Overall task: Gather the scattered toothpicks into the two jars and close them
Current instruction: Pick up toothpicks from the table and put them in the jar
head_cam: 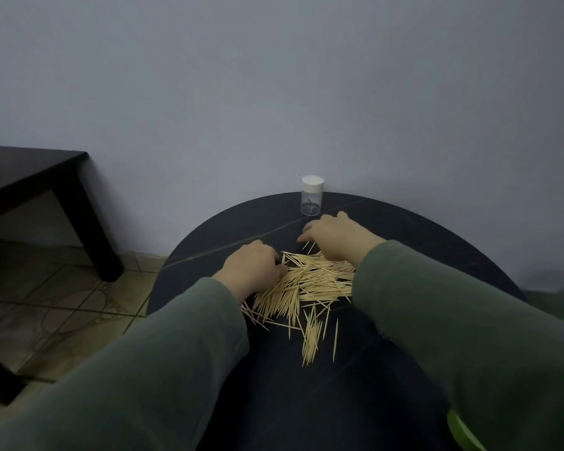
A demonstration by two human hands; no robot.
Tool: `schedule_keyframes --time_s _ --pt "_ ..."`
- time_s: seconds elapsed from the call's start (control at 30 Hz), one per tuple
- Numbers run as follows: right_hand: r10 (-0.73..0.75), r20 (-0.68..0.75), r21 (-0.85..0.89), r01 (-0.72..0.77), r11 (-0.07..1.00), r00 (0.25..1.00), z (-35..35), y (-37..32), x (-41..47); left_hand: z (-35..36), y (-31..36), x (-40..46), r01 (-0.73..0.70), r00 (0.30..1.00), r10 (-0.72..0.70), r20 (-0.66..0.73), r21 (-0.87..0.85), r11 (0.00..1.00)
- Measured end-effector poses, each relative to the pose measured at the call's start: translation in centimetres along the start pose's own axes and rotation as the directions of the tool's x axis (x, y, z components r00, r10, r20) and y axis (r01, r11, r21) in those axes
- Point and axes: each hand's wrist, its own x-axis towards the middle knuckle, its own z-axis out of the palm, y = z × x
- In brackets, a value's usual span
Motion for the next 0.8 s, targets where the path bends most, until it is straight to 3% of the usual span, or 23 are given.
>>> schedule_keyframes --time_s 0.13,0.33,0.6,0.8 --pt "0.035 0.054 -0.092 -0.03 0.995 0.998 0.3 -0.3 0.6 0.4 0.3 0.1 -0.075 0.997 0.074 -0.024 -0.011 0.997" --pt "0.081 0.007 -0.157 -0.079 0.984 0.997 0.1 0.4 0.0 0.9 0.8 0.3 -0.241 0.97 0.242 -0.04 0.016 0.97" --pt "0.1 0.135 0.054 -0.108 0.993 0.986 -0.5 1.5 -1.7 0.8 2.5 0.8 -0.283 0.959 0.283 -0.027 0.006 0.959" --pt "0.087 0.14 0.077 -0.098 0.992 0.986 -0.2 2.3 -2.5 0.6 3.7 1.1 -0.276 0.96 0.277 -0.025 0.055 0.96"
